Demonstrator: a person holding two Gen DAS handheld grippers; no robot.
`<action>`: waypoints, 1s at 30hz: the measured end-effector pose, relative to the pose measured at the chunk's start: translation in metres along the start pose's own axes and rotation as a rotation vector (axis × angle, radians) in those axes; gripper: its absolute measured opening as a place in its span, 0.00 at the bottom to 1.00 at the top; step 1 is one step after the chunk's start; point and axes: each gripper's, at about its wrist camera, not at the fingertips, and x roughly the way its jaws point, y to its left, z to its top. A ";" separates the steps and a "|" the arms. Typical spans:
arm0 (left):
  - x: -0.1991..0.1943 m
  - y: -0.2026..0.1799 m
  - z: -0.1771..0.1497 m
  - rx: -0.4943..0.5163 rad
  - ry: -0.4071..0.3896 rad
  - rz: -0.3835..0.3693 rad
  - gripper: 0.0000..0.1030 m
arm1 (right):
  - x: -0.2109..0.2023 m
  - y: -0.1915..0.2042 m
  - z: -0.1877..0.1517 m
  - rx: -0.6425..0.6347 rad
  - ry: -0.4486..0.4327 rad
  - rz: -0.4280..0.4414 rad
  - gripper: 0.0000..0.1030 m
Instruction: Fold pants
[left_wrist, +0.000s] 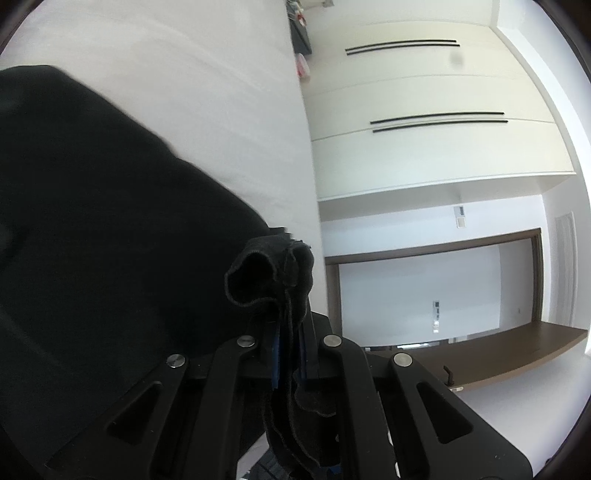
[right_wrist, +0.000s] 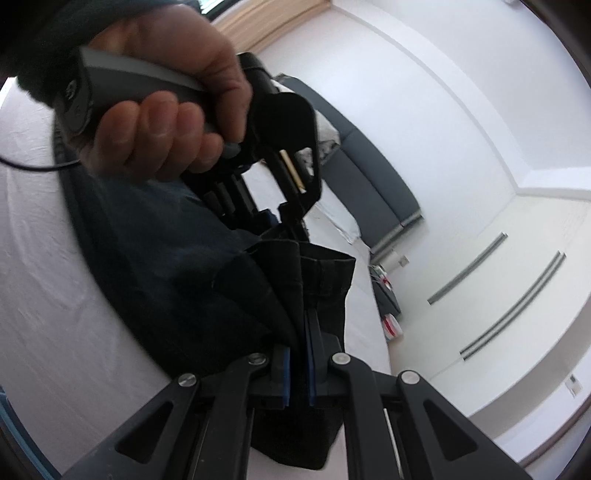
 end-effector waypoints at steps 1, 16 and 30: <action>-0.003 0.004 -0.002 -0.005 -0.005 0.002 0.05 | 0.000 0.007 0.004 -0.010 -0.004 0.015 0.07; -0.050 0.049 -0.019 -0.030 -0.046 0.055 0.05 | -0.003 0.040 0.022 -0.072 -0.012 0.117 0.07; -0.041 0.073 -0.015 -0.059 -0.075 0.119 0.05 | 0.000 0.050 0.028 -0.106 -0.020 0.233 0.08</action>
